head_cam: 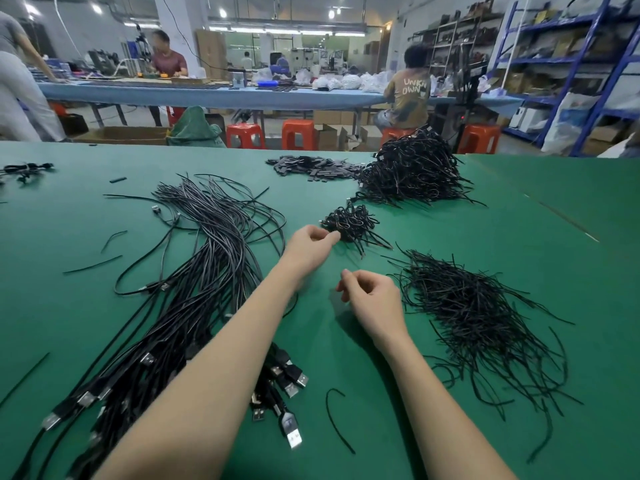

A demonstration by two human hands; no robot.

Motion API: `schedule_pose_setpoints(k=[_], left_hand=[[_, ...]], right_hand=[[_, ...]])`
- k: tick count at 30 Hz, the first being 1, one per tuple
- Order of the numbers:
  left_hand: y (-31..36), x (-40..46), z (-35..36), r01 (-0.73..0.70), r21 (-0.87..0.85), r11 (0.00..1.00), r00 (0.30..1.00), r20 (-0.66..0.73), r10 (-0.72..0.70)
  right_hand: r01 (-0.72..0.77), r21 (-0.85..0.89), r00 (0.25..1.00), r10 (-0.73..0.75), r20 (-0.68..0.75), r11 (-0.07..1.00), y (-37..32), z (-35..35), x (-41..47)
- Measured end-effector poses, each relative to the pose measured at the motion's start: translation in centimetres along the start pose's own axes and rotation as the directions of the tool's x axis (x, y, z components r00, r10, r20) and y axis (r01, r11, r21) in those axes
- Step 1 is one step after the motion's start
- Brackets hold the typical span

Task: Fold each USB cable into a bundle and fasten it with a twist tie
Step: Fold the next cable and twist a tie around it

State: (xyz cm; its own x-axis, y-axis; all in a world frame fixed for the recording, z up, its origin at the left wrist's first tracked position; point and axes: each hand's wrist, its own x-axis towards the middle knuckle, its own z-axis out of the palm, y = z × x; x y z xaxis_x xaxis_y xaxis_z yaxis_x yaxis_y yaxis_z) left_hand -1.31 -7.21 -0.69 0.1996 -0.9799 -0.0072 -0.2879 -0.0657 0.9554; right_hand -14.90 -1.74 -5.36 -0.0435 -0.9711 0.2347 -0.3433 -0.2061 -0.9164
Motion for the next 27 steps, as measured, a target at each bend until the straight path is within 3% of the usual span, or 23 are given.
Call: schedule_pose_setpoints(k=[2, 4, 10, 12, 14, 17, 20, 24, 27], left_hand=[[-0.8, -2.9, -1.1, 0.010, -0.091, 0.996, 0.987, 0.160, 0.005], [-1.5, -5.1, -1.7, -0.006, -0.138, 0.990, 0.972, 0.233, 0.039], [-2.3, -6.5, -1.7, -0.082, -0.042, 0.996, 0.985, 0.149, 0.088], [-2.6, -6.5, -2.2, -0.172, 0.107, 0.979, 0.983, 0.082, 0.164], [-2.6, -6.4, -3.0, -0.224, 0.214, 0.951, 0.974, 0.029, 0.223], [-2.4, -6.1, -3.8, -0.209, 0.153, 0.966, 0.978, 0.026, 0.208], [-2.3, -6.3, -4.0, -0.172, 0.090, 0.981, 0.984, 0.060, 0.167], [-2.6, -5.8, -4.2, -0.204, 0.080, 0.976, 0.978, 0.049, 0.201], [-2.3, -5.5, -4.8, -0.166, -0.004, 0.986, 0.983, 0.082, 0.166]], right_hand=[[0.011, 0.000, 1.000, -0.011, -0.010, 1.000, -0.3, 0.0, -0.2], [0.022, -0.026, 0.999, -0.023, -0.023, 0.999, -0.5, 0.0, -0.5], [0.101, -0.191, 0.994, -0.089, 0.069, 0.976, -0.8, -0.1, -0.9], [0.219, -0.339, 0.970, -0.165, 0.181, 0.915, -1.3, 0.3, -1.4], [0.391, -0.371, 0.898, -0.260, 0.356, 0.842, -1.8, 1.1, -2.0], [0.517, -0.423, 0.807, -0.259, 0.531, 0.744, -2.2, 2.0, -2.2], [0.527, -0.467, 0.797, -0.222, 0.561, 0.710, -3.0, 1.8, -1.8], [0.446, -0.400, 0.789, -0.141, 0.598, 0.800, -5.3, 0.0, -1.3], [0.386, -0.400, 0.825, -0.116, 0.553, 0.831, -6.7, -1.8, -0.8]])
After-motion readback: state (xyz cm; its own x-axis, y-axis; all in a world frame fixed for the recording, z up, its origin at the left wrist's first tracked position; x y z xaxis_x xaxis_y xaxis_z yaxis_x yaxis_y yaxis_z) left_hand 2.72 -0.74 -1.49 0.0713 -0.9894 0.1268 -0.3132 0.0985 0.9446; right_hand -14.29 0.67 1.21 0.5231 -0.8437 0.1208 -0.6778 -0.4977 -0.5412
